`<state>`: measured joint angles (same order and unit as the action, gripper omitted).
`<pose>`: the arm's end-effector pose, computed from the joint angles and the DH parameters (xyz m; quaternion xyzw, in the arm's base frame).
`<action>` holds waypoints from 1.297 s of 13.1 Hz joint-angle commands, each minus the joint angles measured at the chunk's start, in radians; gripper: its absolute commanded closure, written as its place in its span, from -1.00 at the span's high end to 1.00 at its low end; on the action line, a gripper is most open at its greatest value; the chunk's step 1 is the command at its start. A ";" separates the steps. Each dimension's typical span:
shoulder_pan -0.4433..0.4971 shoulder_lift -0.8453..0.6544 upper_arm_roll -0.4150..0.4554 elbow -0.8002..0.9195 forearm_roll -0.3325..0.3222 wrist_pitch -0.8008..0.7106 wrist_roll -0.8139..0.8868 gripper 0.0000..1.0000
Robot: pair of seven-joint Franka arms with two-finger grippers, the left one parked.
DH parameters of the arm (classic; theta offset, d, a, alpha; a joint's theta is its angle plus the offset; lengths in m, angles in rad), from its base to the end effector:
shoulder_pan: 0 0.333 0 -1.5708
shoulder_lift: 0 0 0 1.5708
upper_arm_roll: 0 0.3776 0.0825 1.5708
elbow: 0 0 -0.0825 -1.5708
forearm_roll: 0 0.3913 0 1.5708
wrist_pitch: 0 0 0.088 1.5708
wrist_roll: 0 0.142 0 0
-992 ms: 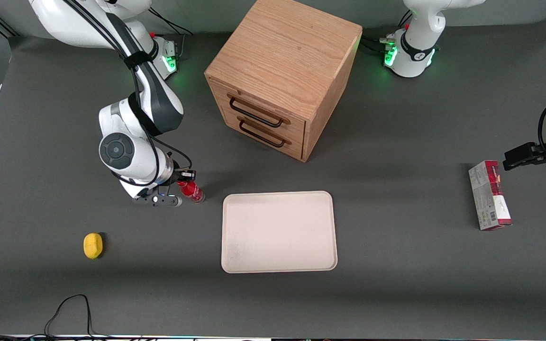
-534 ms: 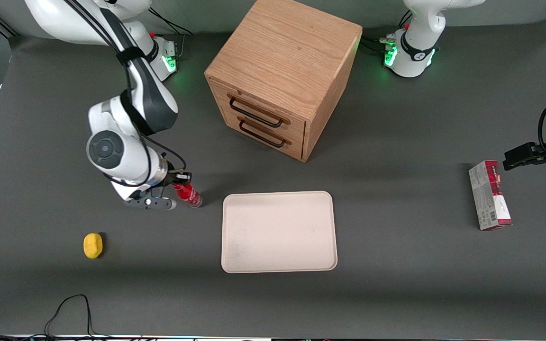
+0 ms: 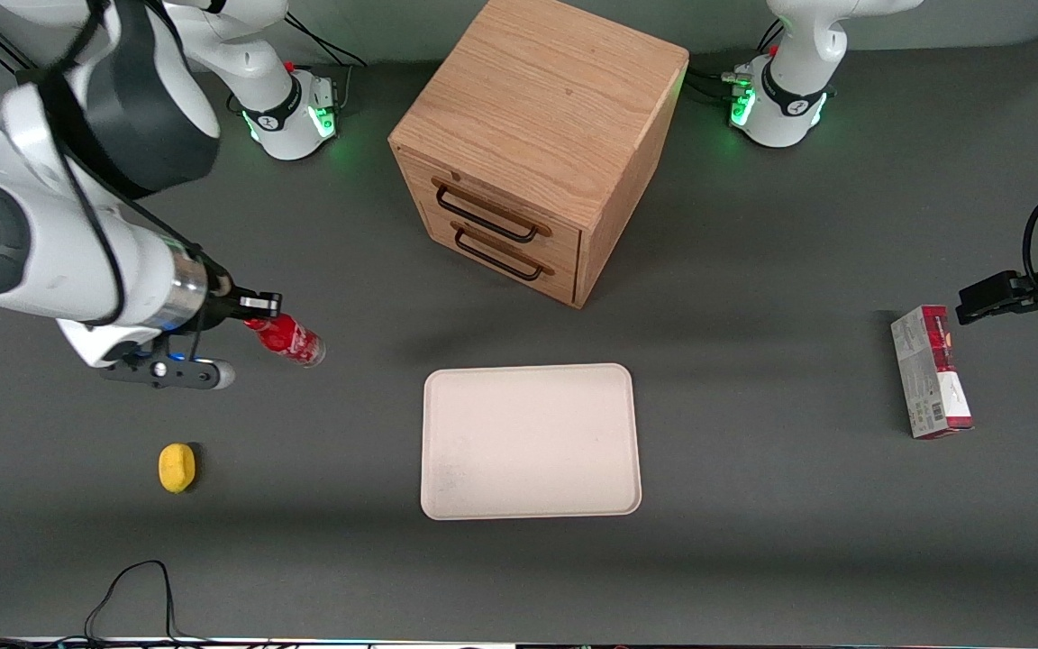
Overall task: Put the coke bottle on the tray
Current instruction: 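Lift the bottle and carry it with the right gripper onto the white tray, then lower the bottle onto the tray and open the right gripper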
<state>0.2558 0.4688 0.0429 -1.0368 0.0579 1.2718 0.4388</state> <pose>0.6513 0.2020 0.5825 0.9903 -0.0654 -0.1223 0.0061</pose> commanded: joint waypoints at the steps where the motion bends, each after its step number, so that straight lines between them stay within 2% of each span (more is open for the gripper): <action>1: 0.000 0.106 0.005 0.173 0.010 -0.071 0.011 -1.00; 3: 0.008 0.140 0.014 0.175 0.011 0.004 0.076 -1.00; 6: 0.017 0.256 0.090 0.185 0.007 0.176 0.220 -1.00; 10: 0.077 0.381 0.086 0.185 -0.003 0.429 0.340 -1.00; 14: 0.100 0.450 0.078 0.185 -0.004 0.561 0.406 -1.00; 17: 0.105 0.470 0.080 0.184 -0.004 0.590 0.417 -1.00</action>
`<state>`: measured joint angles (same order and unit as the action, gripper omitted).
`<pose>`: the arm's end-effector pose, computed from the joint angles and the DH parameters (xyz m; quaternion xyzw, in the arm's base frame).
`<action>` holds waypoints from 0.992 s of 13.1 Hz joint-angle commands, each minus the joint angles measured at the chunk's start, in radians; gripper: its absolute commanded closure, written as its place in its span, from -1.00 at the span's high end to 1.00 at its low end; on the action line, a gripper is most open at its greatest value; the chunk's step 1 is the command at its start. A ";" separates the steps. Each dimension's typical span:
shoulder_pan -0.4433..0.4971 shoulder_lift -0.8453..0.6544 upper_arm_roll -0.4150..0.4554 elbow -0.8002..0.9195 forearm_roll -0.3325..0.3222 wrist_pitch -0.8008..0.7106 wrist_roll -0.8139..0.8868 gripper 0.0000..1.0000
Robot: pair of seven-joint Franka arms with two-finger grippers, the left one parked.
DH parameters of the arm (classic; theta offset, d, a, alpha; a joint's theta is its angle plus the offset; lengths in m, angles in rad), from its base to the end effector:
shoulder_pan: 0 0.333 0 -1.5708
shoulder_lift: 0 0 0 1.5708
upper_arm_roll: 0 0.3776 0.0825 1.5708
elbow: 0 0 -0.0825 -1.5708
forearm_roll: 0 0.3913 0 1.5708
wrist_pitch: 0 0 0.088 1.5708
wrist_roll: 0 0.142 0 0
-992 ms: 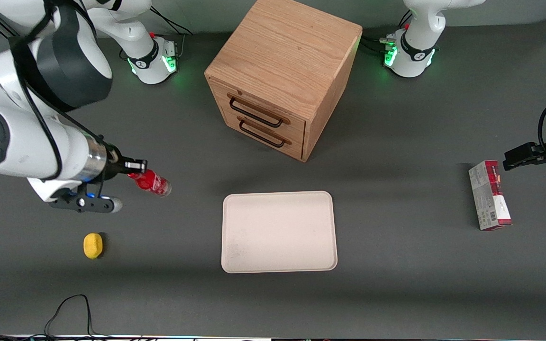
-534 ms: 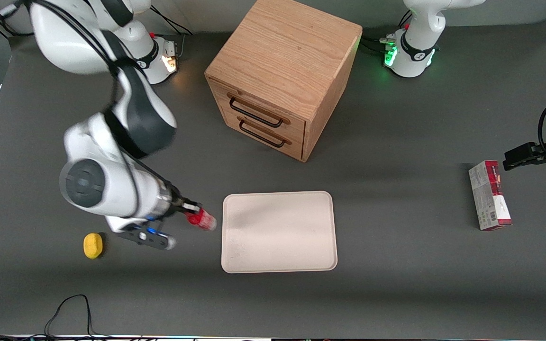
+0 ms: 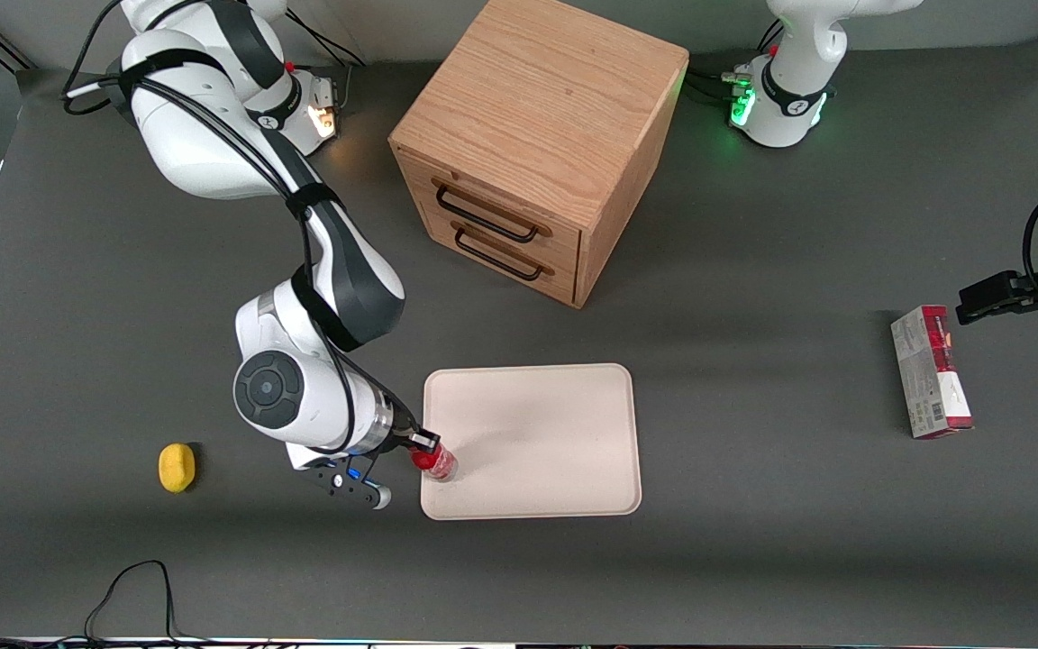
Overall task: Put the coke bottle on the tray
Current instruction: 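Lower the bottle onto the tray and open the right gripper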
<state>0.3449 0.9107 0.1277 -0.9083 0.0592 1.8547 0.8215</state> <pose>0.7650 0.3504 0.3486 -0.9753 0.2056 0.0302 0.0754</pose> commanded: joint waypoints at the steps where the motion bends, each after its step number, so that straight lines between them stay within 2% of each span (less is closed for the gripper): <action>1: 0.022 0.033 -0.006 0.055 -0.016 0.012 0.035 -1.00; 5: 0.022 0.033 -0.005 0.055 -0.030 0.014 0.035 -1.00; 7: 0.022 0.033 -0.005 0.055 -0.035 0.015 0.035 0.45; 8: 0.022 0.033 -0.003 0.055 -0.054 0.015 0.033 0.84; 10: 0.022 0.033 -0.002 0.054 -0.067 0.015 0.035 0.99; 13: 0.023 0.030 -0.003 0.052 -0.068 0.011 0.035 1.00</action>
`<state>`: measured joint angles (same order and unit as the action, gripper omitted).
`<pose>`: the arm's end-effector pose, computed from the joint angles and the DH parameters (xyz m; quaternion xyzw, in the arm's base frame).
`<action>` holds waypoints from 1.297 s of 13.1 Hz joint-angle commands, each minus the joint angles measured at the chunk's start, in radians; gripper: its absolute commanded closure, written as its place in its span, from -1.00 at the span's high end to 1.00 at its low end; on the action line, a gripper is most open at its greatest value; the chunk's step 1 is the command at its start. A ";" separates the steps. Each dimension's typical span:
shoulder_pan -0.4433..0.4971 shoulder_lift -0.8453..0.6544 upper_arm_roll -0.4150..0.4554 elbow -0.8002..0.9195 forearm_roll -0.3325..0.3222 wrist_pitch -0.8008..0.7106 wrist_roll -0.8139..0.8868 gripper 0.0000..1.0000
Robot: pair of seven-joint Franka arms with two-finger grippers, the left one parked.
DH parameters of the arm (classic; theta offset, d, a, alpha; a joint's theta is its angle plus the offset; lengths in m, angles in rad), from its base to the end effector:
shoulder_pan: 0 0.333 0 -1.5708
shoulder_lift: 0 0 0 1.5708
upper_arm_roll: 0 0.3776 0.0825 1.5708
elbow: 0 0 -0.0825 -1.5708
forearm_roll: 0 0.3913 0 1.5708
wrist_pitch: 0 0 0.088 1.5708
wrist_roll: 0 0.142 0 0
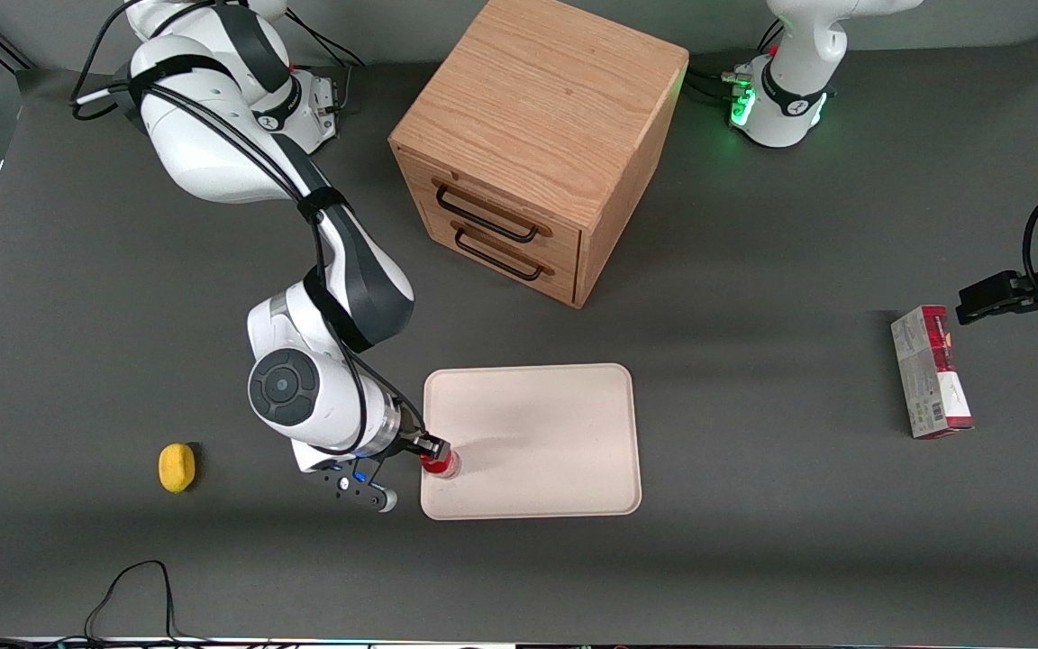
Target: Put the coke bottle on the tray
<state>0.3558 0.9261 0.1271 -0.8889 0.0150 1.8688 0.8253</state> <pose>0.7684 0.3551 0.3458 -0.9780 0.1981 0.0109 0.0637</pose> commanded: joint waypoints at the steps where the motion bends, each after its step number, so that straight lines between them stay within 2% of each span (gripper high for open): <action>1: 0.011 0.011 -0.003 0.031 -0.024 -0.010 0.029 1.00; 3: 0.011 0.004 -0.003 0.028 -0.024 -0.014 0.029 1.00; 6: 0.005 -0.019 -0.001 0.027 -0.063 -0.106 0.015 1.00; 7: -0.003 -0.048 -0.001 0.018 -0.060 -0.146 -0.018 1.00; 9: -0.059 -0.152 -0.001 -0.056 -0.029 -0.299 -0.203 1.00; 10: -0.093 -0.227 -0.003 -0.132 -0.001 -0.324 -0.260 1.00; 15: -0.259 -0.746 -0.007 -0.745 0.005 -0.238 -0.616 1.00; 17: -0.261 -0.892 -0.061 -0.901 0.003 -0.198 -0.688 1.00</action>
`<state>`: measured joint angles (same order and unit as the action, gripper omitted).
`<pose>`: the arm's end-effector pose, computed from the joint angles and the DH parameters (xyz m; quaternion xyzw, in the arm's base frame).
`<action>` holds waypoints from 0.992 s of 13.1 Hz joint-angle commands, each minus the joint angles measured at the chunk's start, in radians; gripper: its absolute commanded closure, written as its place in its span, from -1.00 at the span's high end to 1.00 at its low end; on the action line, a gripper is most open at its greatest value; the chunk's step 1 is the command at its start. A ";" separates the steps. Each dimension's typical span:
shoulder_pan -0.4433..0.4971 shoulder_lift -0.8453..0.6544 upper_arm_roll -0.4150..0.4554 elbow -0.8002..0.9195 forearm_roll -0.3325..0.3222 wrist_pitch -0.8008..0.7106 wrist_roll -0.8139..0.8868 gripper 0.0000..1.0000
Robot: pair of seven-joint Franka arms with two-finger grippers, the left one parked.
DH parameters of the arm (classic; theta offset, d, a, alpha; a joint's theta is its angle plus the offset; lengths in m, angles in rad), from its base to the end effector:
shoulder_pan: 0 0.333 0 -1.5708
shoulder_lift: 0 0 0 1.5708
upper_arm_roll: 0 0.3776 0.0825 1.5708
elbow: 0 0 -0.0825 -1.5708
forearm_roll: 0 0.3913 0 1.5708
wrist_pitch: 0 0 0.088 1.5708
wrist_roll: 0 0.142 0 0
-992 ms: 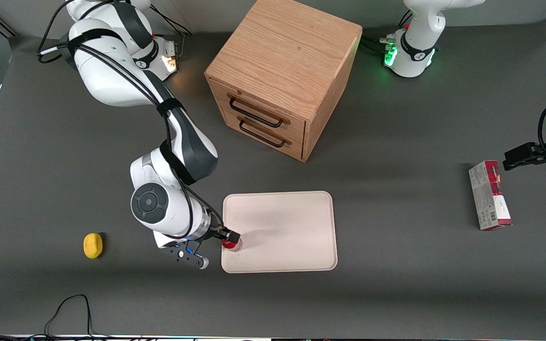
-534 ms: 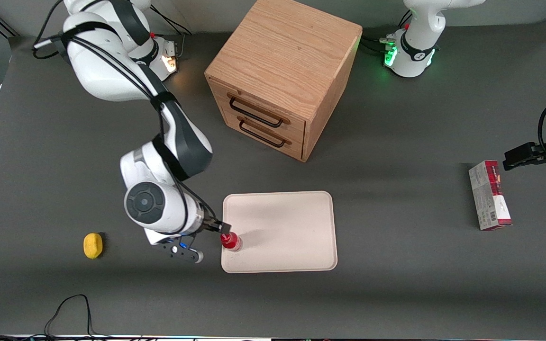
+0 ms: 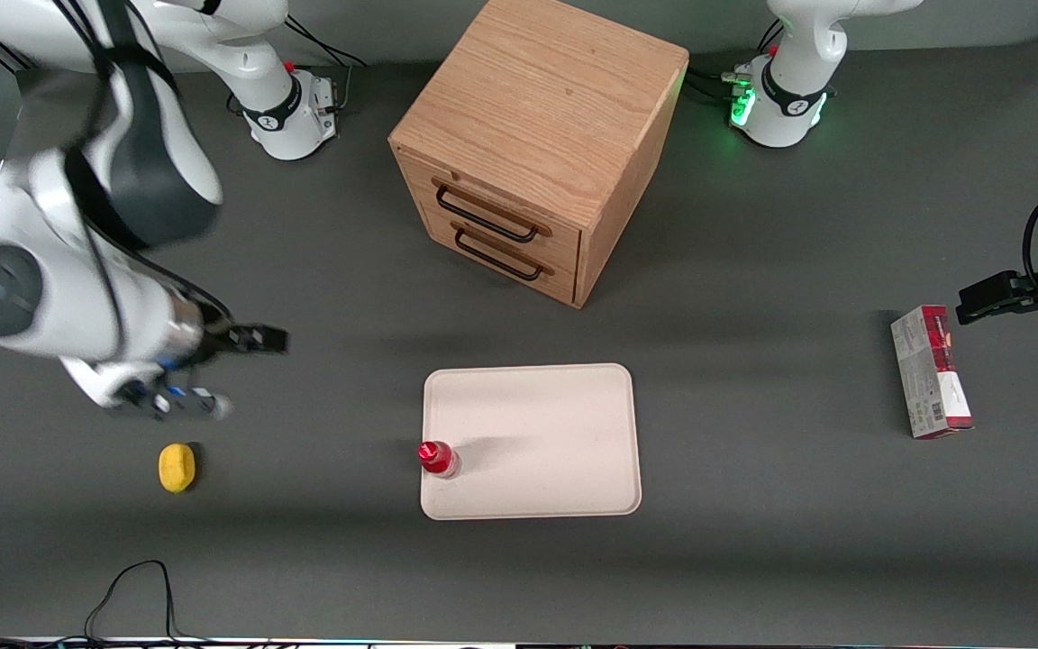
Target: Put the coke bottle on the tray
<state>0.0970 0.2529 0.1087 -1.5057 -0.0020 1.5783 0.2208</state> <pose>0.6232 0.1220 0.5313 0.9959 -0.0079 -0.0899 0.0065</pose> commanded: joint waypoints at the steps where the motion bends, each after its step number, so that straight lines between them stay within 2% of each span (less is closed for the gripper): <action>1: 0.000 -0.272 -0.053 -0.332 0.020 0.095 -0.107 1.00; 4: 0.006 -0.317 -0.090 -0.346 0.020 0.066 -0.173 1.00; 6: 0.077 -0.304 -0.166 -0.312 0.020 0.048 -0.170 1.00; 9: 0.124 -0.287 -0.219 -0.269 0.022 0.037 -0.167 1.00; 13: 0.130 -0.270 -0.225 -0.196 0.022 -0.066 -0.172 1.00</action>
<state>0.2064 -0.0399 -0.0987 -1.7603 0.0000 1.5632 0.0727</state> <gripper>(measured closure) 0.000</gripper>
